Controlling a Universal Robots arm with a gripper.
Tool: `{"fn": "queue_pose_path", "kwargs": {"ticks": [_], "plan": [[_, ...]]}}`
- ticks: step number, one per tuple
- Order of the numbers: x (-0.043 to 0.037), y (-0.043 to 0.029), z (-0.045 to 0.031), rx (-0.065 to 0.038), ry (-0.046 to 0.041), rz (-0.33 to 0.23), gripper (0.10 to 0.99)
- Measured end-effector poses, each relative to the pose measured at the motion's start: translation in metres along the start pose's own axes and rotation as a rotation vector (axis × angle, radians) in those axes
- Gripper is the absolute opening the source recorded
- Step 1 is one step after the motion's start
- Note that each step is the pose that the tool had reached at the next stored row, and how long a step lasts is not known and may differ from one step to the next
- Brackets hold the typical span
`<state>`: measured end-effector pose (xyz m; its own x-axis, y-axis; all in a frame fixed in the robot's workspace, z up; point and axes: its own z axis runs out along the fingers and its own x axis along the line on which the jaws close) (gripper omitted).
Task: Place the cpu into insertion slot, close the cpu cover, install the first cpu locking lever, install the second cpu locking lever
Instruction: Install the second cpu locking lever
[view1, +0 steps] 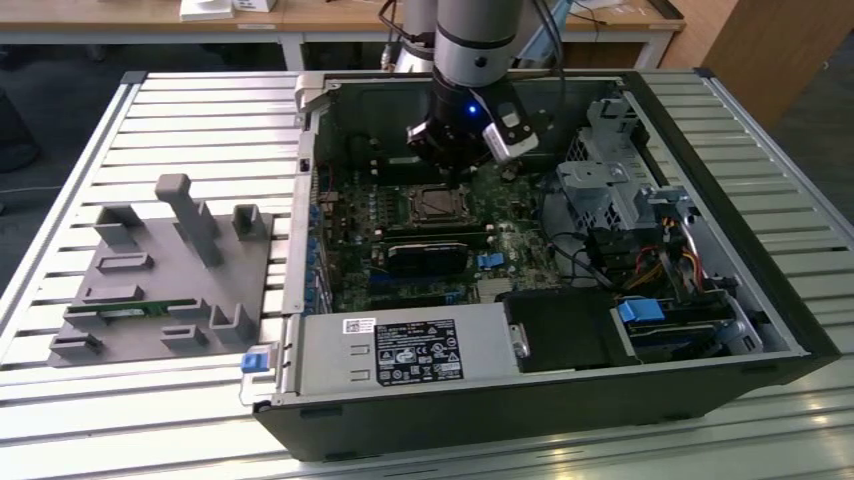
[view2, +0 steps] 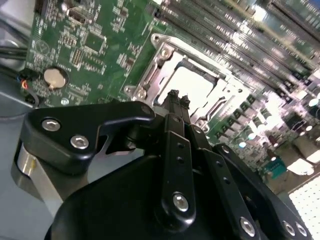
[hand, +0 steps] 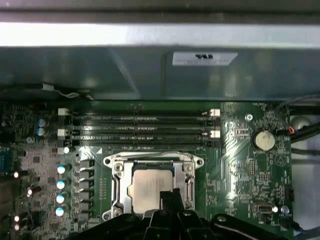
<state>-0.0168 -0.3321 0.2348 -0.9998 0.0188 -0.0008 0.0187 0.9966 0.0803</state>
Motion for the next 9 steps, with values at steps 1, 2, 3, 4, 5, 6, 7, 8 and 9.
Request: {"fn": "queue_pose_path", "kwargs": {"ticks": [1,2,3,4,5,6,7,8,9], "plan": [[0.0000,-0.0018,0.0000,0.000,0.0000,0.000,0.106],[-0.0001,-0.0035,0.0000,0.000,0.0000,0.000,0.106],[-0.0001,-0.0049,0.0000,0.000,0.0000,0.000,0.106],[-0.0001,-0.0063,0.0001,0.000,0.0000,0.000,0.106],[-0.0001,-0.0081,0.0003,0.000,-0.0001,0.000,0.106],[-0.0002,-0.0098,0.0006,0.000,0.0000,0.000,0.106],[-0.0002,-0.0106,0.0013,0.000,0.0000,-0.001,0.106],[-0.0002,-0.0112,0.0022,0.000,0.0001,-0.003,0.106],[-0.0002,-0.0117,0.0030,0.000,0.0004,-0.007,0.106]]}}
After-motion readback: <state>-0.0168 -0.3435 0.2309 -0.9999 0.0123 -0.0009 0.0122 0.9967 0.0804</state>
